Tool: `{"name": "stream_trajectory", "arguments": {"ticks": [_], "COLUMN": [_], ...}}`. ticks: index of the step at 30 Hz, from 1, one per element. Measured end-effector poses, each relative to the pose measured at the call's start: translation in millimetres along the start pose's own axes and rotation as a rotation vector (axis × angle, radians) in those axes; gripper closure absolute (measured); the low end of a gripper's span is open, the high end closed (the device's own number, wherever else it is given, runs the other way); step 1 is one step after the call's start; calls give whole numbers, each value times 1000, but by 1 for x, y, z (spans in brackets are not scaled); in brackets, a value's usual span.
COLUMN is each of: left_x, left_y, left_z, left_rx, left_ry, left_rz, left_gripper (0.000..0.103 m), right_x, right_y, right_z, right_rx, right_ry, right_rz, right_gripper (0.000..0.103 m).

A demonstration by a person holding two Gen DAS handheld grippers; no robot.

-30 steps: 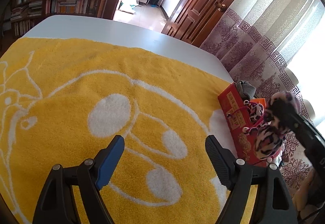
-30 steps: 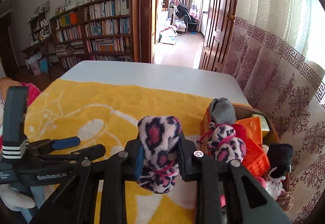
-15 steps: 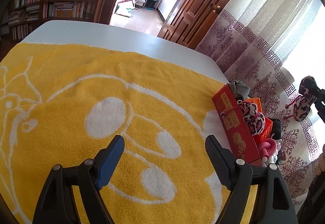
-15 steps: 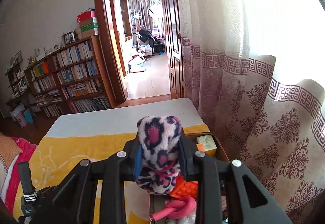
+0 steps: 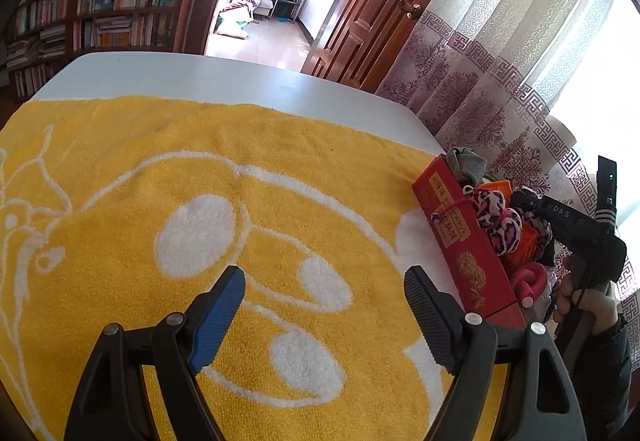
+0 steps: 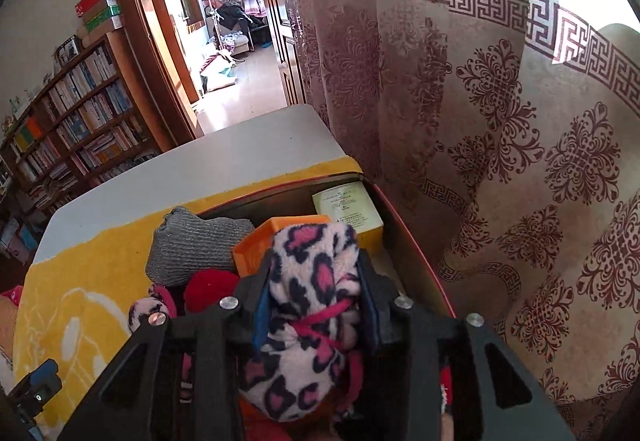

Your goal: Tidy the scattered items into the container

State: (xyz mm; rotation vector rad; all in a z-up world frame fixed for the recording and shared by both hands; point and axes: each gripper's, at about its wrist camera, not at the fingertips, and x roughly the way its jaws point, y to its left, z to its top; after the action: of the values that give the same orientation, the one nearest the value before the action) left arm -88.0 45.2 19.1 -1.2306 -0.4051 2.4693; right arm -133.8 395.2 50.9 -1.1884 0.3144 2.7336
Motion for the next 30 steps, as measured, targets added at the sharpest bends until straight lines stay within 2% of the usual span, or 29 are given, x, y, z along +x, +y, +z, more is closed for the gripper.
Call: {"name": "stream_trajectory", "arguments": {"ticks": [3,4,5,7,8,10,14,21,24,30], "left_x": [-2,-3,-7,-17,-21,-29,-35,-27,-21,-5], "left_y": [-13,-19,-25,-40,-47,-61,-88,-134,-158,-211], "left_z": [-1,-2,-2,-3,-3,-3,-4,-8,-13,-19], "left_rx": [55,83,108,170,198,239,277,245,275,383], "left_ry": [-8,-14,-38,-101,-118,-136,-134,-37,-20,0], "left_rz": [-8,0,17,33,36,38,66,62,56,131], "left_gripper": [17,2,0,0,0,0,0,0,0,0], "right_x": [-3,-7,-12,-29,-42,-65,-102,-131,-137,-134], "right_y": [6,8,9,9,9,10,0,-33,-48,-67], "right_z": [2,2,3,3,2,-2,-20,-74,-93,-115], "right_rx": [-46,-57,-63,-53,-45,-38,-1,-14,0,-8], "right_ry": [14,11,4,-39,-73,-119,-151,-89,-65,-37], "right_rz": [6,9,18,43,58,84,121,107,96,38], "right_gripper": [61,56,50,26,23,22,18,17,17,16]}}
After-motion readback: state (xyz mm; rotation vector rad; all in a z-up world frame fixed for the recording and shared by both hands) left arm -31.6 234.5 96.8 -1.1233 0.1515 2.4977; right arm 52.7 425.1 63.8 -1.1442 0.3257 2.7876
